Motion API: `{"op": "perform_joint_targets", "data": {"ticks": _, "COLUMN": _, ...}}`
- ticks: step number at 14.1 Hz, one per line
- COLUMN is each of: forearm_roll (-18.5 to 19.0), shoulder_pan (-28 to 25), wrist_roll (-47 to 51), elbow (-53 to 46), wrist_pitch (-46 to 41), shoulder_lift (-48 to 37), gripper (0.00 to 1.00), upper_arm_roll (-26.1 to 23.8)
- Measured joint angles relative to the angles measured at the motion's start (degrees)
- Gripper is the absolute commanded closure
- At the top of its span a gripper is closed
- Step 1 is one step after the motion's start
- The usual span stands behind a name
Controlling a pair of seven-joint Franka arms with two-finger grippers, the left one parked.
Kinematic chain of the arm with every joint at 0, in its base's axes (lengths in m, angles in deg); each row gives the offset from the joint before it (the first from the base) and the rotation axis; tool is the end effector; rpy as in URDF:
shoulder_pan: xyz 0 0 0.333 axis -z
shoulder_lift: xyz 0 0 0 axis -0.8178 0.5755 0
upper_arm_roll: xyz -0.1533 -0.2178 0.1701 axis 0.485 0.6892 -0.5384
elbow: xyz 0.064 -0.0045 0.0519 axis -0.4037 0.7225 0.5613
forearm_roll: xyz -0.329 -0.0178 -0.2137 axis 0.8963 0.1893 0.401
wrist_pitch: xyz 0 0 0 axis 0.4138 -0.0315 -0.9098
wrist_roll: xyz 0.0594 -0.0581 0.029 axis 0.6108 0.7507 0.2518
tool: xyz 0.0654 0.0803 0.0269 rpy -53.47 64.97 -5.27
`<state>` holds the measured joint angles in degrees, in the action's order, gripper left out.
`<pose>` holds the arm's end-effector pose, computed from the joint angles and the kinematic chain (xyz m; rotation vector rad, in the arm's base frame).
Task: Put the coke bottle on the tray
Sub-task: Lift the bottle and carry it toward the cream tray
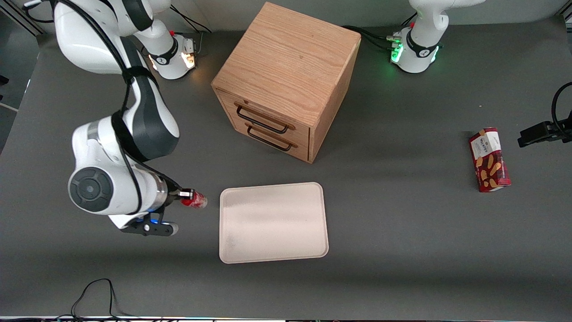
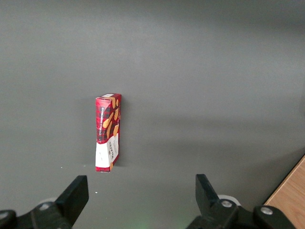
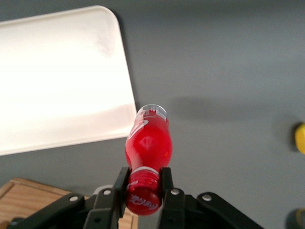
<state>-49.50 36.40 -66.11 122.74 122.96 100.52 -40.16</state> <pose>0.6967 0.2271 0.4258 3.1022 -0.1659 -0.3094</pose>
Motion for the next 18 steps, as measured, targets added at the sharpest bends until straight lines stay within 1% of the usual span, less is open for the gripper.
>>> {"op": "perform_joint_targets", "data": {"ticks": 4, "forearm_roll": 0.0, "shoulder_pan": -0.2, "wrist_roll": 1.9, "elbow": -0.7, "wrist_pitch": 6.0, "shoulder_lift": 3.3, "gripper": 1.00, "upper_arm_roll": -1.9}}
{"op": "perform_joint_targets", "data": {"ticks": 13, "forearm_roll": 0.0, "shoulder_pan": -1.4, "wrist_roll": 4.6, "elbow": -1.6, "wrist_pitch": 15.1, "shoulder_lift": 8.1, "gripper": 1.00, "upper_arm_roll": -2.1}}
{"op": "perform_joint_targets", "data": {"ticks": 18, "forearm_roll": 0.0, "shoulder_pan": -1.4, "wrist_roll": 8.8, "elbow": -1.6, "wrist_pitch": 20.1, "shoulder_lift": 9.4, "gripper": 1.00, "upper_arm_roll": -2.1}}
